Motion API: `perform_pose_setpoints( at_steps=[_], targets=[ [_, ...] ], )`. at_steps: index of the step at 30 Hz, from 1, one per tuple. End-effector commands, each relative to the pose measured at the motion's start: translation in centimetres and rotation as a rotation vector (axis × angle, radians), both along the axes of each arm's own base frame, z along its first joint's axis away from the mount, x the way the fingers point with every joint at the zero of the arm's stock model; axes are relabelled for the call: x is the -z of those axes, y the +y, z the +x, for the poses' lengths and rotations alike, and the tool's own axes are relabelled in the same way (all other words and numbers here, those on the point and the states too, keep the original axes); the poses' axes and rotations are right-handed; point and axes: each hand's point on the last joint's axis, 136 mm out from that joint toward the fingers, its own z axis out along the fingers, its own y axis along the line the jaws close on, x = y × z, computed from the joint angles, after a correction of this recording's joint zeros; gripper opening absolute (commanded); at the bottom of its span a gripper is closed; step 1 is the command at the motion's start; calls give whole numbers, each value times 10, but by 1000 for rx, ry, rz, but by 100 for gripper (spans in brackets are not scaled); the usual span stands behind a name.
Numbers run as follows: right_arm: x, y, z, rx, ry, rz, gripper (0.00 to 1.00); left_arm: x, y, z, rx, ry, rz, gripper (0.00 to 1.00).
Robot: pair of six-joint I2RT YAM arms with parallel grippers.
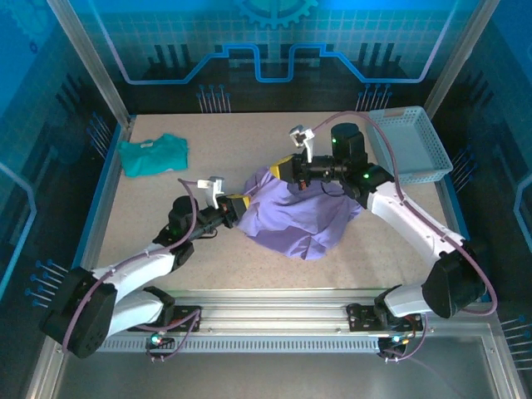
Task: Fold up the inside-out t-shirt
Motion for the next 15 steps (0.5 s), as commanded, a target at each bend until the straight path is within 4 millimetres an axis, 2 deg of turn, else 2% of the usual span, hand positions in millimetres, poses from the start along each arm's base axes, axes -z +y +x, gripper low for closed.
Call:
perform_pose_setpoints(
  at_steps=[1,4,6,11,15],
  targets=[
    [-21,0,-1,-47,-34,73,0,17,11,11,-88,58,65,14],
    [-19,-2,2,-48,-34,73,0,26,17,14,-123,95,111,19],
    [-13,-3,4,-63,-27,65,0,24,19,13,-126,82,122,23],
    [1,-5,8,-86,-11,10,0,-1,21,2,-107,-8,117,39],
    [7,-5,10,-84,-3,-24,0,-29,17,-14,-57,-104,100,49]
  ],
)
